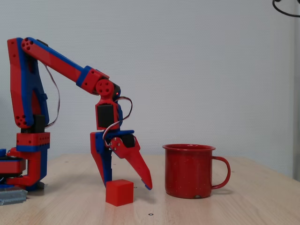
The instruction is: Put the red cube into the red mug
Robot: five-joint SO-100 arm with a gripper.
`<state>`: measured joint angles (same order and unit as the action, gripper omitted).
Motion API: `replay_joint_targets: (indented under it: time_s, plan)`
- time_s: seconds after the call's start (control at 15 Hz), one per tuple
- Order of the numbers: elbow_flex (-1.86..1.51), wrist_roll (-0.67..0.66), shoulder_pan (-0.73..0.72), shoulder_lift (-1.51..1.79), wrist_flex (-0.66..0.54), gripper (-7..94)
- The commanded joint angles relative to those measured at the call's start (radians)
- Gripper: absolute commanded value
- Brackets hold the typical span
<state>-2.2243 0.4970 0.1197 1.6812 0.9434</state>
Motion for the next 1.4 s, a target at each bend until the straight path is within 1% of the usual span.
replay_joint_targets:
  time_s: [0.0,0.07,0.2,0.27,0.33,0.4,0.6,0.87,1.13,1.27,1.33]
  plan:
    - [0.037,0.028,0.015,0.026,-0.020,33]
    - [0.038,0.035,0.021,0.026,-0.023,34]
    - [0.038,0.038,0.035,0.021,-0.041,28]
    - [0.040,0.043,0.041,0.021,-0.046,21]
    - [0.044,0.038,0.051,0.021,-0.049,6]
    - [0.046,0.035,0.054,0.020,-0.048,1]
    - [0.058,0.032,0.071,0.018,-0.035,0]
    - [0.061,-0.015,0.101,0.041,-0.020,0]
    - [0.138,-0.107,0.141,0.129,0.176,0]
    - [0.225,-0.163,0.147,0.190,0.336,0]
    - [0.308,-0.195,0.150,0.204,0.440,0]
